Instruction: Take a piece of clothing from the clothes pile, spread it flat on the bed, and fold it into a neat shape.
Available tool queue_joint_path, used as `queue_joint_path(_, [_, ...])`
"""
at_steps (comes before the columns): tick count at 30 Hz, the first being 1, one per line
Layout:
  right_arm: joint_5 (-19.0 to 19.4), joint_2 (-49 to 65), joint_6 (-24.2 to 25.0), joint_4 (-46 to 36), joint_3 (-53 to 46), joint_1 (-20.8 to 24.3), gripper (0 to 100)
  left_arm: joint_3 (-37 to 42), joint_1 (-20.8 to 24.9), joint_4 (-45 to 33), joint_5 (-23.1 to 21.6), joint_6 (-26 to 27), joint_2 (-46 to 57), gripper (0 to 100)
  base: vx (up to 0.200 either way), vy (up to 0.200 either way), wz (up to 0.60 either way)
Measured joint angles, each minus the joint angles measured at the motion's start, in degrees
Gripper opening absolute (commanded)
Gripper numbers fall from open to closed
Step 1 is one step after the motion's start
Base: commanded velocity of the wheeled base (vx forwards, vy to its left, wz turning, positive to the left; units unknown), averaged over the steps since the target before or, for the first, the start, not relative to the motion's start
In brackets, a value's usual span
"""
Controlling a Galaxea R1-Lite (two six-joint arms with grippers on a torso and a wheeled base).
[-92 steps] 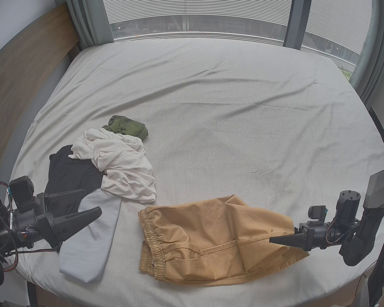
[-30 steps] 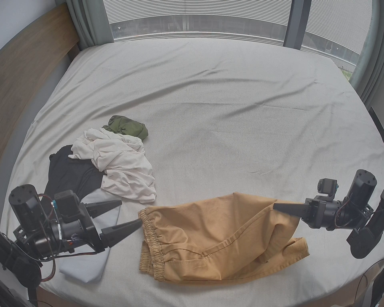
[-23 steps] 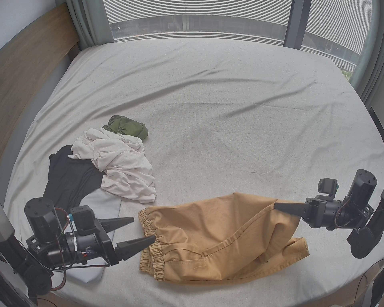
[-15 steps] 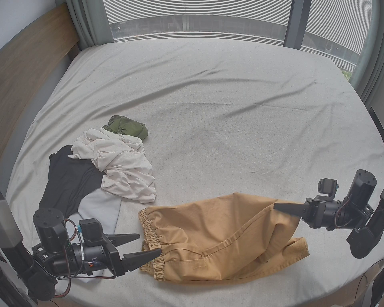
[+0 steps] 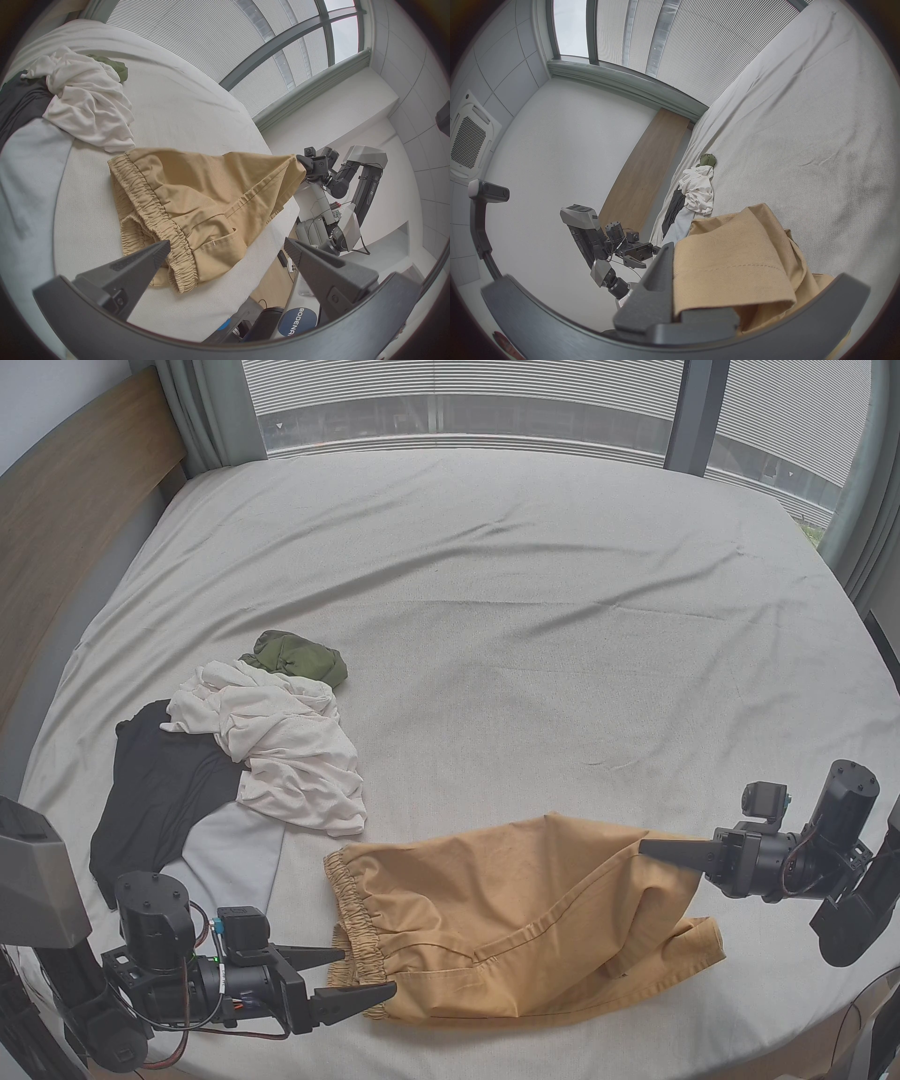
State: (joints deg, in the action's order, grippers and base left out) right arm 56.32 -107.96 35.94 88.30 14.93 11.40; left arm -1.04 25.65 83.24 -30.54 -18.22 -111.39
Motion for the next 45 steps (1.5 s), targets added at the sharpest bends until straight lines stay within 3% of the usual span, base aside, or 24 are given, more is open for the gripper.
queue_joint_path(23, [0.0,-0.4,0.0,0.0,-0.1,0.3,0,-1.1,0.2,5.8,-0.1,-0.3,-11.4,100,0.0,0.0,0.0])
queue_joint_path(37, [0.0,-0.5,0.0,0.0,-0.2,0.5,0,-6.8,5.3,5.7,-0.3,-12.8,-10.2,100,0.0,0.0,0.0])
queue_joint_path(45, [0.0,-0.4,-0.1,0.0,-0.3,0.4,0,-8.7,7.9,5.7,-0.1,-15.0,-9.4,100,0.0,0.0,0.0])
